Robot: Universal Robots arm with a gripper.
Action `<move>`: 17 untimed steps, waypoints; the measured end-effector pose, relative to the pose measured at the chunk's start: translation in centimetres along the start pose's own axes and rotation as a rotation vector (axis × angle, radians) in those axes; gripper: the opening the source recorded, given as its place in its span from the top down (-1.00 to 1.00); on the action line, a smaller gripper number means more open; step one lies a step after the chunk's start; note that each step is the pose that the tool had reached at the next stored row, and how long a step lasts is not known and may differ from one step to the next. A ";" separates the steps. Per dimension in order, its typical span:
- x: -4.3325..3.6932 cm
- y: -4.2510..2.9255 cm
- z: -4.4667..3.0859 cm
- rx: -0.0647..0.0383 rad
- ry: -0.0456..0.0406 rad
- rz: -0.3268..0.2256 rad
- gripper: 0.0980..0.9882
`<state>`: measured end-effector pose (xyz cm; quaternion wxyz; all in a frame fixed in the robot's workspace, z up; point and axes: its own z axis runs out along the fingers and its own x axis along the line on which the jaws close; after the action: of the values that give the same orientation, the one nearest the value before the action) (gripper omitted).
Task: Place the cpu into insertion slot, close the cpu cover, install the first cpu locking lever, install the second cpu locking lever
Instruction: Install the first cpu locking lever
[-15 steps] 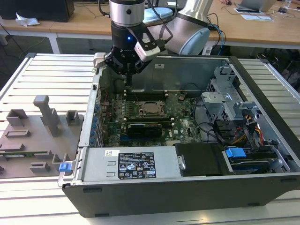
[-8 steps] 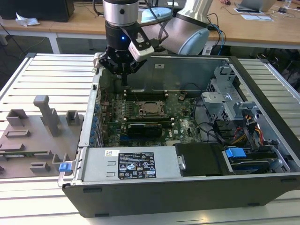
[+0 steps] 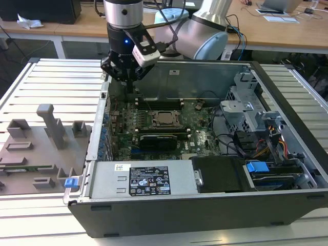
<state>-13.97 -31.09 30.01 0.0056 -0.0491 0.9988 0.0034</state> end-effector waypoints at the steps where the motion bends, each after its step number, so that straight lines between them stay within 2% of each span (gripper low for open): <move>1: 0.25 0.02 0.00 0.000 0.0001 0.000 0.98; 7: 1.29 0.13 -0.01 0.000 -0.0001 0.000 0.98; 17: 2.22 0.22 -0.01 0.000 0.0000 0.000 0.98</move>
<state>-16.20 -31.09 30.00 0.0056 -0.0491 0.9988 0.0035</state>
